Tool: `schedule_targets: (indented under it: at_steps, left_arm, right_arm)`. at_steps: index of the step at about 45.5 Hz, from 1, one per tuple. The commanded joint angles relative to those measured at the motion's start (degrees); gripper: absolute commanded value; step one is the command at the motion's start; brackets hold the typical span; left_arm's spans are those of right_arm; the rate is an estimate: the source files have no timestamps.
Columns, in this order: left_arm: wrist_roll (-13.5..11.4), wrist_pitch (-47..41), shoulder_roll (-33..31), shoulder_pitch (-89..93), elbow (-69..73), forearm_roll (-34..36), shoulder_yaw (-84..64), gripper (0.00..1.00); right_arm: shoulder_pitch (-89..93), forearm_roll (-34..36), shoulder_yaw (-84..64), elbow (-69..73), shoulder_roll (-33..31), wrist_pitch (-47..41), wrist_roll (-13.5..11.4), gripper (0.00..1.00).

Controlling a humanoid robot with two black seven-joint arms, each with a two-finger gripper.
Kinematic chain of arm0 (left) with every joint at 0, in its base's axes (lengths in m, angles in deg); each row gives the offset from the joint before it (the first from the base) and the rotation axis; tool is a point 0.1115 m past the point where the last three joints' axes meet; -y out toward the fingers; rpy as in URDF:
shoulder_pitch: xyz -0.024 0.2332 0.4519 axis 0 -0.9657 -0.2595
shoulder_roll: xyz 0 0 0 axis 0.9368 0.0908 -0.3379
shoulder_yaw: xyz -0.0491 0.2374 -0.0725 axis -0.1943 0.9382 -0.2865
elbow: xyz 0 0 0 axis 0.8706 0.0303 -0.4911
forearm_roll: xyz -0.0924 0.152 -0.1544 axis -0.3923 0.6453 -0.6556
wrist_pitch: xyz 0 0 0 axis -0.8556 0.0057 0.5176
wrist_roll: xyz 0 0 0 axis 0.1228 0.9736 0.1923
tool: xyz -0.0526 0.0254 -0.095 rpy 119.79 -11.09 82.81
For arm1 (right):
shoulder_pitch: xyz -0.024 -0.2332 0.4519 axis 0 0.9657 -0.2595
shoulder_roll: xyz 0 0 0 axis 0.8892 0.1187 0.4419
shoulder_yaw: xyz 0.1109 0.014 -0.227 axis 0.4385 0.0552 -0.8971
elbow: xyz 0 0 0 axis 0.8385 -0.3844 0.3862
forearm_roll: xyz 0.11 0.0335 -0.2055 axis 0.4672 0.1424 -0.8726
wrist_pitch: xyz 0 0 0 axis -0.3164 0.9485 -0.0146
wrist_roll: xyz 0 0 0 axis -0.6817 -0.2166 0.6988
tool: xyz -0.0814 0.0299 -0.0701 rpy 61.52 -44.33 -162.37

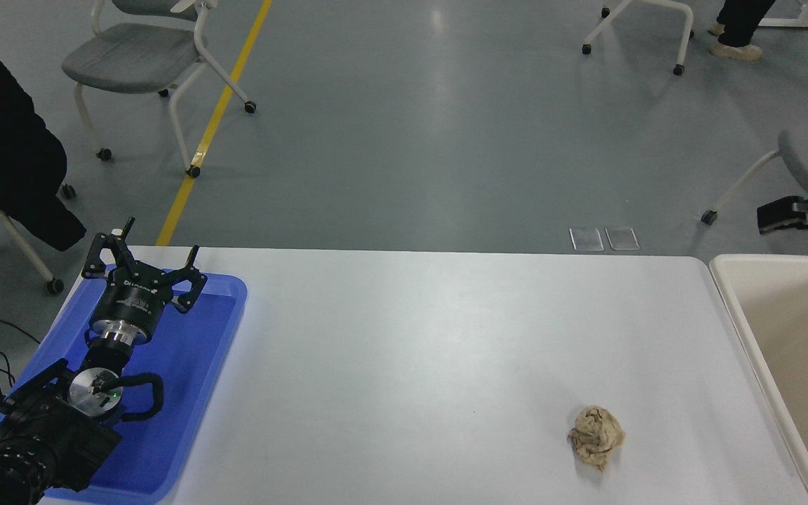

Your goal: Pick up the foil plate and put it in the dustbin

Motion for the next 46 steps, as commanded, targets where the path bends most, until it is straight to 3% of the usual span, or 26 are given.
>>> schedule_targets:
  at_steps: [1, 14, 46]
  left_arm:
    - [-0.01, 0.0, 0.09, -0.07, 0.05, 0.0, 0.0, 1.0]
    - [-0.01, 0.0, 0.09, -0.16, 0.05, 0.0, 0.0, 1.0]
    - [-0.09, 0.0, 0.09, -0.16, 0.05, 0.0, 0.0, 1.0]
  right_arm:
    - [-10.9, 5.99, -4.44, 17.41, 4.85, -3.38, -0.13, 1.0]
    - [-14.77, 19.36, -3.38, 20.32, 10.3, -10.75, -0.3, 1.0]
    - [-26.02, 21.65, -9.71, 27.0, 10.75, -10.85, -1.01, 1.0]
